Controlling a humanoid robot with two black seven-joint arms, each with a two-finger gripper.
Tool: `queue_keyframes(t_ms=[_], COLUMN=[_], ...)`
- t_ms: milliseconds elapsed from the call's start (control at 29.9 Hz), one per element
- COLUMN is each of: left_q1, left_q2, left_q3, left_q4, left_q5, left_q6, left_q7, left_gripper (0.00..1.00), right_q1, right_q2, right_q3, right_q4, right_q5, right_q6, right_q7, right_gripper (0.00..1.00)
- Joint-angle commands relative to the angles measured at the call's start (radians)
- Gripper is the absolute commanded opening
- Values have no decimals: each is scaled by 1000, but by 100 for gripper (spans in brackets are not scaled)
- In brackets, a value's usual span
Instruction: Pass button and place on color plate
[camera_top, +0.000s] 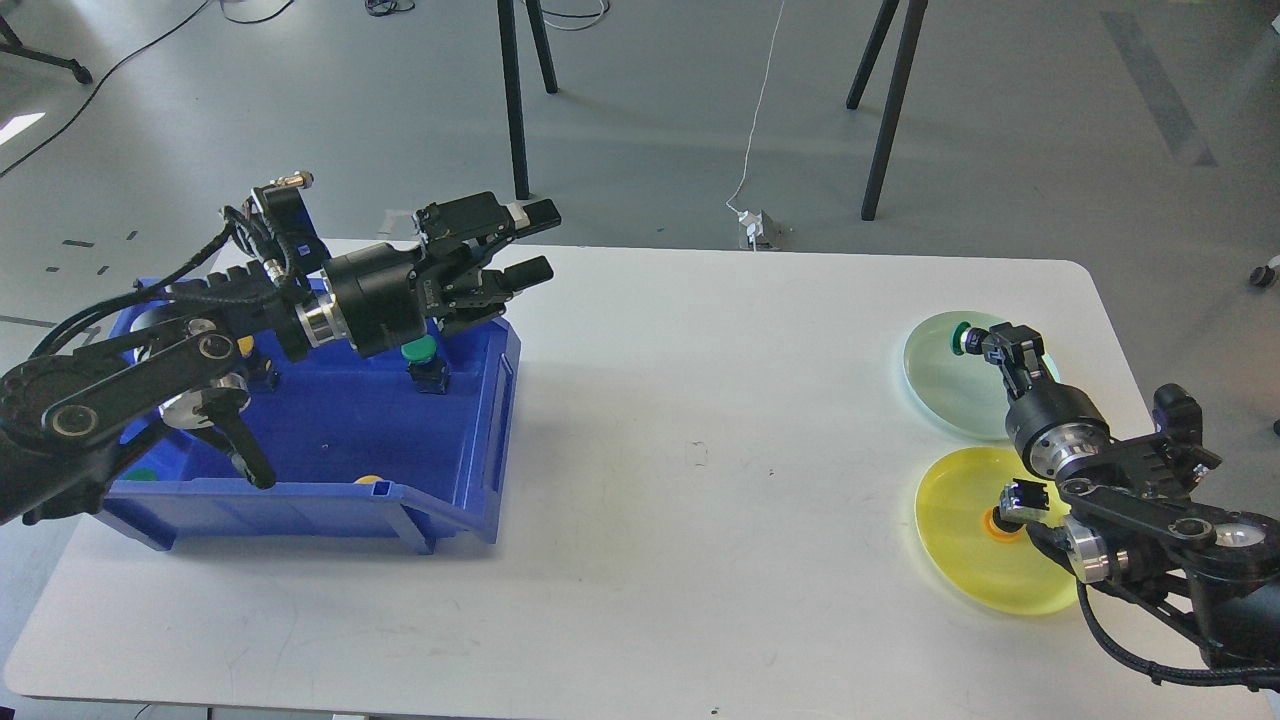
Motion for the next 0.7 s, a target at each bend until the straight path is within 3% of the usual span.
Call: queue_keyframes(t_ms=[0,67,134,234,334,468,669], left_q1=[0,0,0,0,0,0,0], left_q2=[0,0,0,0,0,0,0], left_q3=[0,0,0,0,0,0,0], left_q4=[0,0,0,0,0,0,0], left_q5=[0,0,0,0,0,0,0], left_q6=[0,0,0,0,0,0,0], left_q7=[0,0,0,0,0,0,0], left_gripper=[82,82,82,82,82,82,82], right_q1=[-12,-18,-25,-30,-39,-47,-45], right_q2=[5,5,5,5,5,6,23], right_q3=[12,20,26,40,69,106,115], right_q4=[-3,-6,-6,-11,-9,0,65], right_q5=[0,4,5,7,8,10,14], right_q6=[0,0,0,0,0,0,0], right_q7=[0,0,-1,0,2,3,-1], right_gripper=[19,25,26,41,77,90,97])
